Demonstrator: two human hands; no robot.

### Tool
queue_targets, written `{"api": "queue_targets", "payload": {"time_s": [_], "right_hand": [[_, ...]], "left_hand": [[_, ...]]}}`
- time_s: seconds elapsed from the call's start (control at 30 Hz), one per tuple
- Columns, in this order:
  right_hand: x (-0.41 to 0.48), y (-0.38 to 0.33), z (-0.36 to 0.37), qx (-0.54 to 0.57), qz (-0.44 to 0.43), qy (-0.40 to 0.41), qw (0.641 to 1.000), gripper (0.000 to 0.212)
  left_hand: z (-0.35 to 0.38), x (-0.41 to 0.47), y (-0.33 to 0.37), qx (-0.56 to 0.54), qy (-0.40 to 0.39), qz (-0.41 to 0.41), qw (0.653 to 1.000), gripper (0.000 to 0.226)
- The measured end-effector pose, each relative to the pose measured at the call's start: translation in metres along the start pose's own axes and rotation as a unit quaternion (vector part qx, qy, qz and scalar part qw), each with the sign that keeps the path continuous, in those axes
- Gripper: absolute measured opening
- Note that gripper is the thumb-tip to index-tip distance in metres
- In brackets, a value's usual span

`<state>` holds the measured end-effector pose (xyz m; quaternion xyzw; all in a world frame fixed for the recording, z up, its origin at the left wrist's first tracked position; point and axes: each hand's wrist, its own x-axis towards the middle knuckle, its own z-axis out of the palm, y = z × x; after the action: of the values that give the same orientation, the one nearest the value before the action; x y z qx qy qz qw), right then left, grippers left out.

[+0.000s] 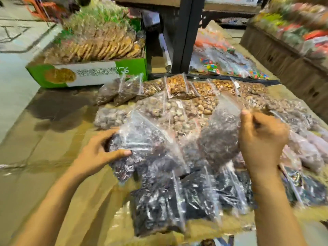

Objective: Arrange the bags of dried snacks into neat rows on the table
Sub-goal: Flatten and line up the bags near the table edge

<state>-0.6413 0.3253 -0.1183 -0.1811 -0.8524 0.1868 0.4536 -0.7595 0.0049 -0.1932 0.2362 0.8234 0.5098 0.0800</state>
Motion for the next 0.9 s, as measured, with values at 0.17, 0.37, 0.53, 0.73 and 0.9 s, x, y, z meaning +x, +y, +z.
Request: {"api": "queue_targets", "payload": {"time_s": [0.17,0.37,0.53,0.73,0.9], "right_hand": [[-0.025,-0.037,-0.013,0.005,0.058,-0.002,0.998,0.04],[-0.049,-0.063,-0.018,-0.009,0.06,-0.02,0.998,0.047],[-0.049,-0.088,-0.016,0.042,0.075,-0.057,0.995,0.046],[-0.048,-0.151,-0.015,0.262,0.147,-0.12,0.946,0.029],[-0.068,-0.176,0.016,0.414,0.194,-0.155,0.876,0.035]], "left_hand": [[-0.007,0.014,-0.021,0.061,-0.138,0.03,0.988,0.046],[0.02,0.012,-0.084,0.071,-0.284,-0.015,0.956,0.086],[0.019,0.001,-0.085,0.041,-0.219,-0.029,0.974,0.092],[0.0,-0.041,-0.03,-0.261,-0.063,-0.051,0.962,0.117],[0.009,-0.066,-0.003,-0.532,-0.034,-0.126,0.836,0.105]]}}
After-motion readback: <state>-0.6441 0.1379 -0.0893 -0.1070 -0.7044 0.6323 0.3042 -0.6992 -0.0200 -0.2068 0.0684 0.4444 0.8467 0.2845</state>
